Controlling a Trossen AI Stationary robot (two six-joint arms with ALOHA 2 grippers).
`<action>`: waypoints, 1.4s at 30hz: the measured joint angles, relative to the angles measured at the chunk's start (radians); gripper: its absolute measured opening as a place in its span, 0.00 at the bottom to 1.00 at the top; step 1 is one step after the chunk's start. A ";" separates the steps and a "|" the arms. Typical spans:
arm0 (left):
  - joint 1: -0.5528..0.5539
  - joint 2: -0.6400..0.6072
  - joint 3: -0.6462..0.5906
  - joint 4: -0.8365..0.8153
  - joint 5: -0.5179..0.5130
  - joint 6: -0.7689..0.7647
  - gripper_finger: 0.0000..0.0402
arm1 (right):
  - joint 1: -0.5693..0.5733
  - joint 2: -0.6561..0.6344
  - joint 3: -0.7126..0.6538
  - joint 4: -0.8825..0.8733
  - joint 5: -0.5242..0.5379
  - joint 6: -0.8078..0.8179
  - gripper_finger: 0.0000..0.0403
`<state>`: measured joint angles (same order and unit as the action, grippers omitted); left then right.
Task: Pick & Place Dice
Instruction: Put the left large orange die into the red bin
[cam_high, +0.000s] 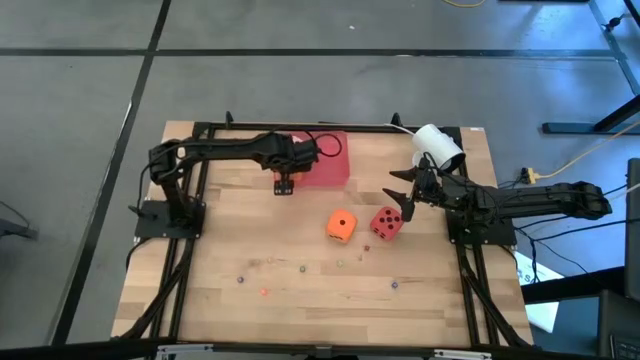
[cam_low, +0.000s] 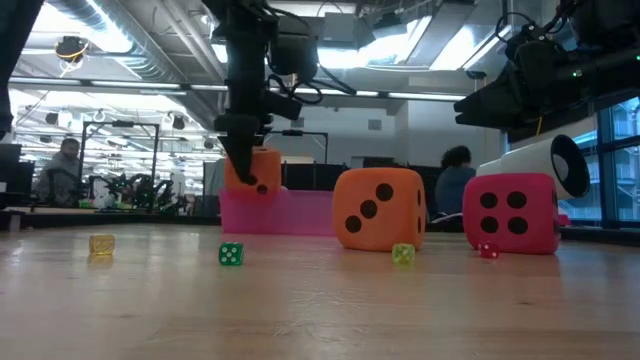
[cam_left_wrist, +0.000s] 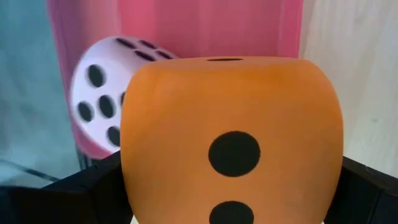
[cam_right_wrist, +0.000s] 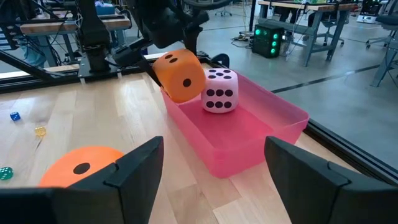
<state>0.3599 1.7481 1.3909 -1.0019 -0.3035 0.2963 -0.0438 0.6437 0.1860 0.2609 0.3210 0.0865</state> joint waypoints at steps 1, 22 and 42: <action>-0.003 -0.006 -0.002 -0.003 0.010 -0.002 0.93 | 0.000 0.000 0.000 0.000 0.000 0.000 0.69; 0.085 -0.012 -0.001 -0.010 0.203 -0.094 0.93 | 0.000 0.000 0.000 -0.001 0.000 0.000 0.69; 0.114 0.028 -0.002 -0.023 0.195 0.009 0.93 | 0.000 0.000 0.000 -0.002 -0.026 -0.001 0.69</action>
<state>0.4739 1.7758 1.3891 -1.0249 -0.1085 0.3057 -0.0438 0.6437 0.1860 0.2592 0.2947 0.0858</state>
